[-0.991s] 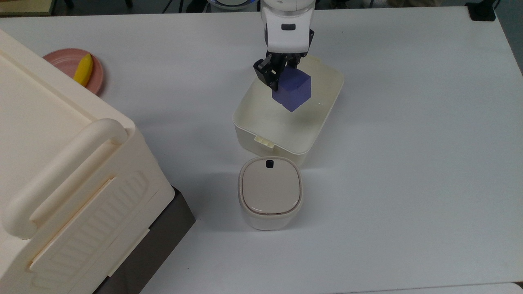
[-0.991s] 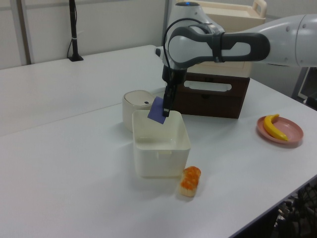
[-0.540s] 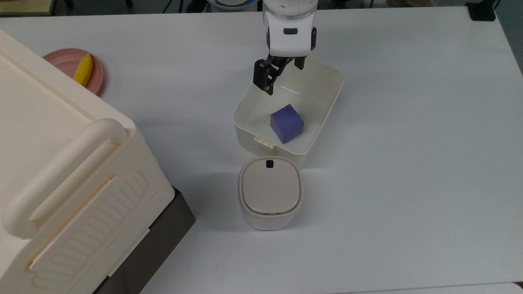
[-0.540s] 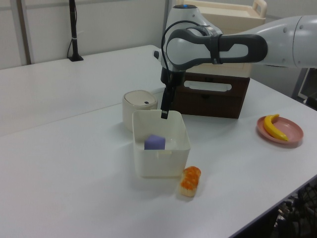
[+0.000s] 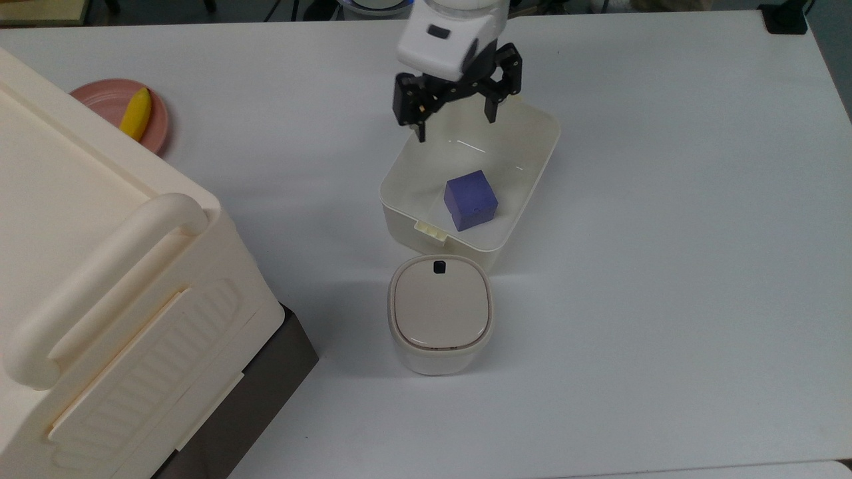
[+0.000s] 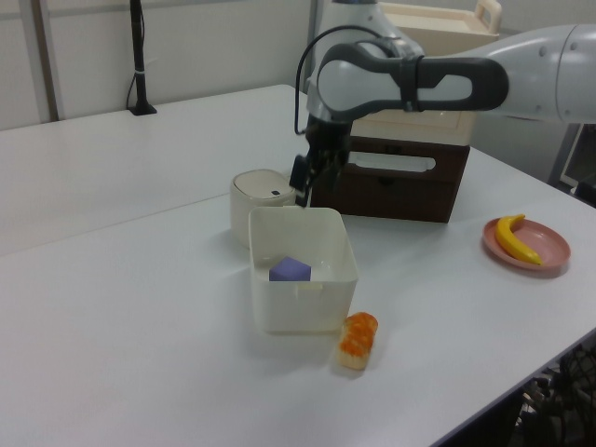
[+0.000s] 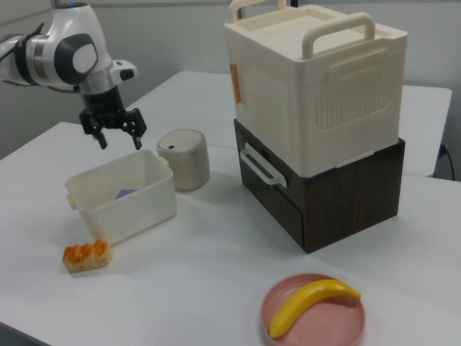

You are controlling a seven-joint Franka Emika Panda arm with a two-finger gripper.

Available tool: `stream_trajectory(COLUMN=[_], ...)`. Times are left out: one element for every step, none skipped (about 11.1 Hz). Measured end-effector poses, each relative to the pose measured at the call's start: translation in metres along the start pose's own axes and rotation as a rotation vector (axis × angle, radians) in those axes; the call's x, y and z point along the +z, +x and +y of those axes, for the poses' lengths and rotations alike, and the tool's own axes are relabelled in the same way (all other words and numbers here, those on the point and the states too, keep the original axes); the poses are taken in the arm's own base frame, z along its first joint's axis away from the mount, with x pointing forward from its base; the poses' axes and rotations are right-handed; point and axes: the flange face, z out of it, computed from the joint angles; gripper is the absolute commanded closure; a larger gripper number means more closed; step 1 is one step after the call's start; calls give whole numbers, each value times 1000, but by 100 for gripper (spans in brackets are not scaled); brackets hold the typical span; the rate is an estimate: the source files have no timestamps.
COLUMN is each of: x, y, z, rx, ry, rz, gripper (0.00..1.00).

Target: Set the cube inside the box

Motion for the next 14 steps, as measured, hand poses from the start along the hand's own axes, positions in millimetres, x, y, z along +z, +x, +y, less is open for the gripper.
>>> stream_trajectory(x=[-13,-31,-55,-82,-105,-123,-135,-140,-141,-140,-138,-137,-136,-135], y=[-1,-6,-18,-34,-48,-59,-68,-74,-75,-73,-70,-67,-65,-65], z=[21,51,81,106,125,135,140,143,143,138,130,122,118,116], rx=[156,293,384,446,487,513,537,549,552,544,529,515,505,493], ry=[-18,-31,-39,-45,-49,-54,-57,-58,-56,-52,-49,-48,-47,-46], rz=[25,44,45,38,39,52,58,54,50,47,45,43,41,39], gripper=[0,0,0,0,0,0,0,0,0,0,0,0,0,0])
